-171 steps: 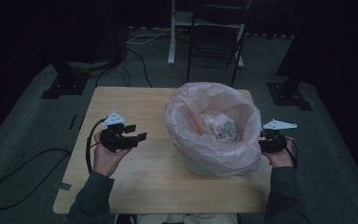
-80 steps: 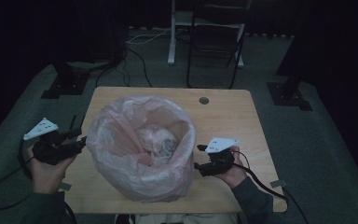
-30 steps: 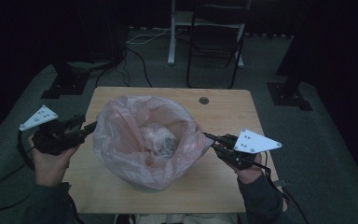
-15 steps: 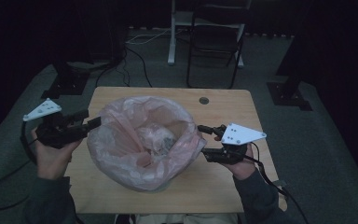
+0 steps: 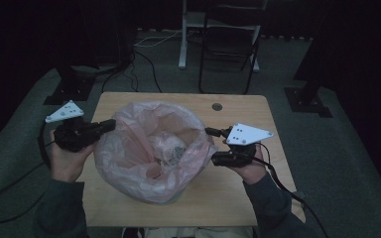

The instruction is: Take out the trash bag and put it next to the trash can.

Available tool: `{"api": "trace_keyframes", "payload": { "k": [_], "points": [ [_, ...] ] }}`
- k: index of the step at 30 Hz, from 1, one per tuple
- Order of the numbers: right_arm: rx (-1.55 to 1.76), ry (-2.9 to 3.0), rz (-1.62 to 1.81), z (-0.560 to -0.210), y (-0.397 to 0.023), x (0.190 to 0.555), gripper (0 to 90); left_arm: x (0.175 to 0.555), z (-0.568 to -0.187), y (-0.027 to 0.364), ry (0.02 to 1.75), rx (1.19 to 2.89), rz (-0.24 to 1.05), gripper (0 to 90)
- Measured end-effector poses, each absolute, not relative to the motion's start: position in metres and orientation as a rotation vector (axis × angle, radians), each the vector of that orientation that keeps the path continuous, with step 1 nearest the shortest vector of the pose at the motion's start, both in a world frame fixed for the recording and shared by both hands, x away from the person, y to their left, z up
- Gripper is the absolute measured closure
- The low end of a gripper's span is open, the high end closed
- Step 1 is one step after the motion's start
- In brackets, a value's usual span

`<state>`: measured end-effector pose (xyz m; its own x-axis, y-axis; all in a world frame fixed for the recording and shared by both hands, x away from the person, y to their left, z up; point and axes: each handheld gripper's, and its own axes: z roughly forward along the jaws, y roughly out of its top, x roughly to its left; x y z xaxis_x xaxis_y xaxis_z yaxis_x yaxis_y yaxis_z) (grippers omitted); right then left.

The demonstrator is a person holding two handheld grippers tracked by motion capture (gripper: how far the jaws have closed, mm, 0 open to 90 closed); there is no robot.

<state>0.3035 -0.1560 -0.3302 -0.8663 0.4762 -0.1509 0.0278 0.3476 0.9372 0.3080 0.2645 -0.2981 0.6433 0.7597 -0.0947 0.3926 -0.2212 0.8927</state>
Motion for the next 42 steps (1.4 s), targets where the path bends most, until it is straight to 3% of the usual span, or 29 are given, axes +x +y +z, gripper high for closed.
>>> {"api": "trace_keyframes", "payload": {
  "k": [14,22,42],
  "points": [
    [0.439,2.211,1.521,-0.311,-0.152,0.313,40.8,0.298,-0.267,0.265,0.849,1.754,0.501,89.6],
    [0.437,2.281,1.488,-0.317,-0.143,0.318,39.9,0.301,-0.274,0.251,0.813,1.814,0.434,89.6],
    [0.391,2.402,1.463,-0.313,-0.102,0.336,34.2,0.302,-0.264,0.207,0.678,1.897,0.425,89.6]
  ]
}}
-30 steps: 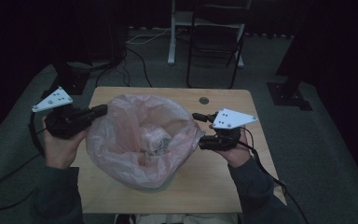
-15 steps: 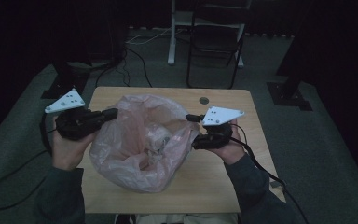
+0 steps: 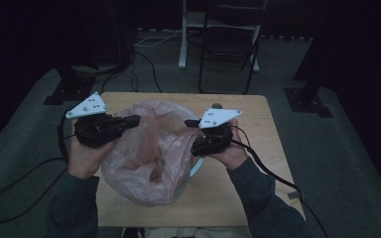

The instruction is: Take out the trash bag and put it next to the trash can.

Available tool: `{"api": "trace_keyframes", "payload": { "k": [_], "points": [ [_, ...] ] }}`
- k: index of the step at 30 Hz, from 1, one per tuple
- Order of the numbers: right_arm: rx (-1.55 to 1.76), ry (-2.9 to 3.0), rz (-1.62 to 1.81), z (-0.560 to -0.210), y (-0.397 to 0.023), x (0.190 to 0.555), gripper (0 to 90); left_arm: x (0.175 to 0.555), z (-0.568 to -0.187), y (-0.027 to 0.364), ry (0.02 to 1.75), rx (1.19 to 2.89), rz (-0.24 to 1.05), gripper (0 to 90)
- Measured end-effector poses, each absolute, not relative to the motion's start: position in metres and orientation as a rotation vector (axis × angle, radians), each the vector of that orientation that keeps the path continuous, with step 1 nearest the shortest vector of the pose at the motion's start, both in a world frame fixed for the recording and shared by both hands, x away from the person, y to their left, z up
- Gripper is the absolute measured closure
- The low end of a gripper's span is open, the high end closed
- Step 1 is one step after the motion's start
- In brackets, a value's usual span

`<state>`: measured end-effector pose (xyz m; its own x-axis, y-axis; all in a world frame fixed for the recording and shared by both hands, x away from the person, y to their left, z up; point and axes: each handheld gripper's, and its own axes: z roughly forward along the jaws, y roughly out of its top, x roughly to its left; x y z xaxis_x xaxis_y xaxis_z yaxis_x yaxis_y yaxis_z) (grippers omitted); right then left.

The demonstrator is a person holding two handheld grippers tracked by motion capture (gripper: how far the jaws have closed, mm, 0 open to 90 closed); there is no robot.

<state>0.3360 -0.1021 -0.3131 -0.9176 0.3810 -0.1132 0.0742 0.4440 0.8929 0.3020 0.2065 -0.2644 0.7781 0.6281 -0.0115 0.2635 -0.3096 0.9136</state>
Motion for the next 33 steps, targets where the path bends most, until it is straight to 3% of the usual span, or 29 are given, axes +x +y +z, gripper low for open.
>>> {"api": "trace_keyframes", "payload": {
  "k": [17,33],
  "points": [
    [0.306,2.452,1.385,-0.303,-0.065,0.347,25.5,0.296,-0.259,0.177,0.539,1.942,0.368,89.4],
    [0.172,2.529,1.429,-0.293,-0.05,0.341,23.1,0.302,-0.262,0.161,0.463,1.896,0.258,89.3]
  ]
}}
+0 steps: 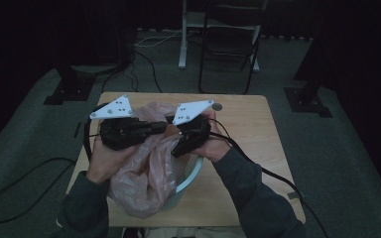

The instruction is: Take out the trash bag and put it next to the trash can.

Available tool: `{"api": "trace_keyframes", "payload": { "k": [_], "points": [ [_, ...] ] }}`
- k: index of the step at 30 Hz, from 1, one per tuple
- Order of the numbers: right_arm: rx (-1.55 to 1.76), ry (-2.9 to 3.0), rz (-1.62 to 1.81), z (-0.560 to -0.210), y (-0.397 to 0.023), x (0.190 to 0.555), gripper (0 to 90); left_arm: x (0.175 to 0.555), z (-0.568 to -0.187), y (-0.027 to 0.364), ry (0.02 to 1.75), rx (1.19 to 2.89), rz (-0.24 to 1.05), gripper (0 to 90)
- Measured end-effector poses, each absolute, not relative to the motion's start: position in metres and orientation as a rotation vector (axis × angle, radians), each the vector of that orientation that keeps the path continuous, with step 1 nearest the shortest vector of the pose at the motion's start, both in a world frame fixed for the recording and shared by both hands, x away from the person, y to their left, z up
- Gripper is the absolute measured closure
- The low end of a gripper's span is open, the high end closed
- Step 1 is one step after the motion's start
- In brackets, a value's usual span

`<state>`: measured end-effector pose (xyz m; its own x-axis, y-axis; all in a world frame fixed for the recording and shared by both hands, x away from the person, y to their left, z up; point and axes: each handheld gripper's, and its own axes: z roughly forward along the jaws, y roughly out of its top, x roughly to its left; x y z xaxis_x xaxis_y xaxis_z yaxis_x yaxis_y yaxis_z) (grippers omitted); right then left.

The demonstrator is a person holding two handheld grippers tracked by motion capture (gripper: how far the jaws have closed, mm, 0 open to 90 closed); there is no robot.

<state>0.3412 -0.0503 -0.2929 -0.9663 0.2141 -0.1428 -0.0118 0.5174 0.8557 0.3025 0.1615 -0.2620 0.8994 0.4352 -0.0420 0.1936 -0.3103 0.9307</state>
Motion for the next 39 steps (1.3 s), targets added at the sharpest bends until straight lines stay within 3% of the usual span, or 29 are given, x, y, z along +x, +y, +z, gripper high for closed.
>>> {"api": "trace_keyframes", "payload": {
  "k": [2,6,14,39],
  "points": [
    [0.163,2.531,1.435,-0.294,-0.049,0.34,26.9,0.303,-0.263,0.162,0.463,1.882,0.239,89.3],
    [0.133,2.531,1.473,-0.292,-0.045,0.338,43.3,0.304,-0.264,0.165,0.438,1.849,0.198,89.2],
    [0.05,2.548,1.458,-0.292,-0.037,0.333,86.6,0.304,-0.264,0.173,0.427,1.796,0.15,86.9],
    [0.118,2.469,1.526,-0.282,-0.059,0.335,88.6,0.289,-0.263,0.248,0.67,1.706,0.325,52.4]
  ]
}}
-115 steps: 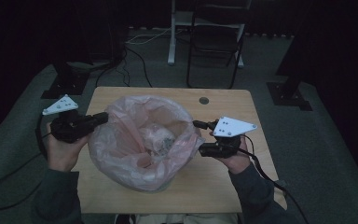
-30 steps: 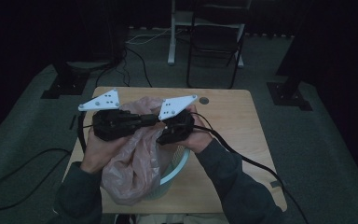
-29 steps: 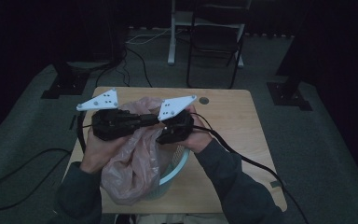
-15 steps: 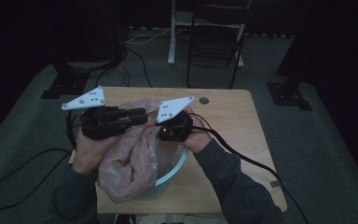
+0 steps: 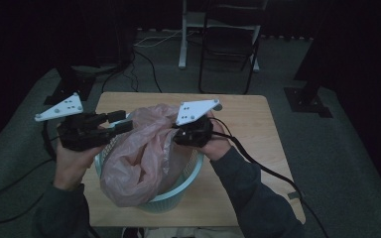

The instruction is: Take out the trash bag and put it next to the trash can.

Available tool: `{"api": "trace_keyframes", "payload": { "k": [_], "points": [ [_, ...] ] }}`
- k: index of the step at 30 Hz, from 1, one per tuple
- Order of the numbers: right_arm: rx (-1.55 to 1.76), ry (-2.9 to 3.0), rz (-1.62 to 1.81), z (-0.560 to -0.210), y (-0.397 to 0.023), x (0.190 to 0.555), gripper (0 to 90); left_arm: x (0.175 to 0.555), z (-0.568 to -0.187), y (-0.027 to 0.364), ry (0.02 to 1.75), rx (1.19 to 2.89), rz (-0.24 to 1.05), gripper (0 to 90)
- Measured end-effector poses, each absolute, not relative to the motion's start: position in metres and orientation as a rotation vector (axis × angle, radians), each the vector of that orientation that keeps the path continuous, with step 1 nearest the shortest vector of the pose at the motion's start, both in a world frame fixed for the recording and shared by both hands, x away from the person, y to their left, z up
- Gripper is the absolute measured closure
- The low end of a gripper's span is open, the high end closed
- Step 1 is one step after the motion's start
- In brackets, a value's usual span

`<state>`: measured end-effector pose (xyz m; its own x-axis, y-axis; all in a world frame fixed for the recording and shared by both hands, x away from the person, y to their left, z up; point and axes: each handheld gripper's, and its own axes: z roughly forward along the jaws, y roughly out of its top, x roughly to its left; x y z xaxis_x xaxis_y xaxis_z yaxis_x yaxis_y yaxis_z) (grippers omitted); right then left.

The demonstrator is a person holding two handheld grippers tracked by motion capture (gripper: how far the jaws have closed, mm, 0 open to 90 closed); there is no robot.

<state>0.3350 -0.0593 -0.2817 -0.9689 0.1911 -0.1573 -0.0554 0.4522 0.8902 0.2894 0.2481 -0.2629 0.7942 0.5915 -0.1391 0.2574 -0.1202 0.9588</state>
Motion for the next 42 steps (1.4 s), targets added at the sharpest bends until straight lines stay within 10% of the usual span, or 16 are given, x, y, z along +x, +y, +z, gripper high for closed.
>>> {"api": "trace_keyframes", "payload": {
  "k": [42],
  "points": [
    [0.285,2.248,1.524,-0.269,-0.118,0.353,87.8,0.287,-0.295,0.275,0.849,1.7,0.366,47.3]
  ]
}}
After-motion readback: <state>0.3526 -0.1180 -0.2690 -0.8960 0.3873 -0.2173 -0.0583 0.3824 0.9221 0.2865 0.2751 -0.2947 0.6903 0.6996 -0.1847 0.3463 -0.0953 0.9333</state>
